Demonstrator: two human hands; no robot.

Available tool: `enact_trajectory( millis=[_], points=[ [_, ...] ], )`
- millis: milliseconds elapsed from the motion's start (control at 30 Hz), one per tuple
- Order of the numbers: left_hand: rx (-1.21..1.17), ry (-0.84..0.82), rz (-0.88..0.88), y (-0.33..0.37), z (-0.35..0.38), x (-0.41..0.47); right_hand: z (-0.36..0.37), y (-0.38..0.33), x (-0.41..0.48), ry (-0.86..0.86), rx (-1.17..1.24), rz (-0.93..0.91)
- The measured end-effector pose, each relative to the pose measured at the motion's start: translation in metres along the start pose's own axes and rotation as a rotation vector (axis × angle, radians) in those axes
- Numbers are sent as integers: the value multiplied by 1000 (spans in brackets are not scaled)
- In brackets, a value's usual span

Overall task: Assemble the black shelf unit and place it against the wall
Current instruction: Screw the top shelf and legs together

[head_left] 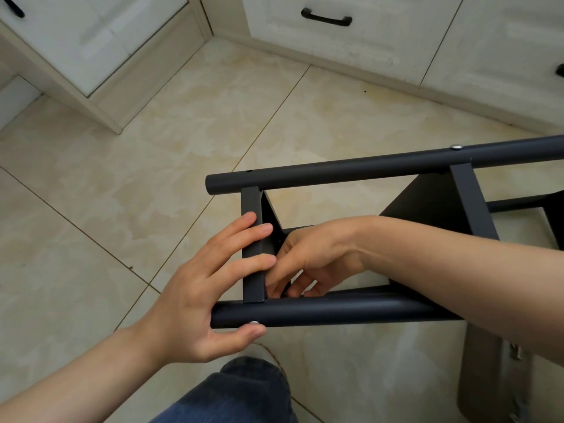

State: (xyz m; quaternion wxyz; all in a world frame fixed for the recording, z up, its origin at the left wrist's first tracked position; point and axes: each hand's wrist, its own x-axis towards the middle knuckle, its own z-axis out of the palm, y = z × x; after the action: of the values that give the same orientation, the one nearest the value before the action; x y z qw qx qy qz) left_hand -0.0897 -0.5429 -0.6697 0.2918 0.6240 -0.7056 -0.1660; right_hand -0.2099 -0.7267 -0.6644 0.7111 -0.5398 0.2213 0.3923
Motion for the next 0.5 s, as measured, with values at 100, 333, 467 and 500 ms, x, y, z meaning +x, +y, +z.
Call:
enact_trajectory(
  millis=[100,333,467,500],
  points=[
    [-4,3,-2,0,0,-1,-2,-1,-2,1,-24,2],
    [1,3,3,-1,0,-1,4,2,5,-35,150,-30],
    [7,1,-3,-1,0,-1,-1,-1,0,-50,128,0],
    [7,2,-5,0,0,-1,0,-1,0,-36,112,2]
  ],
)
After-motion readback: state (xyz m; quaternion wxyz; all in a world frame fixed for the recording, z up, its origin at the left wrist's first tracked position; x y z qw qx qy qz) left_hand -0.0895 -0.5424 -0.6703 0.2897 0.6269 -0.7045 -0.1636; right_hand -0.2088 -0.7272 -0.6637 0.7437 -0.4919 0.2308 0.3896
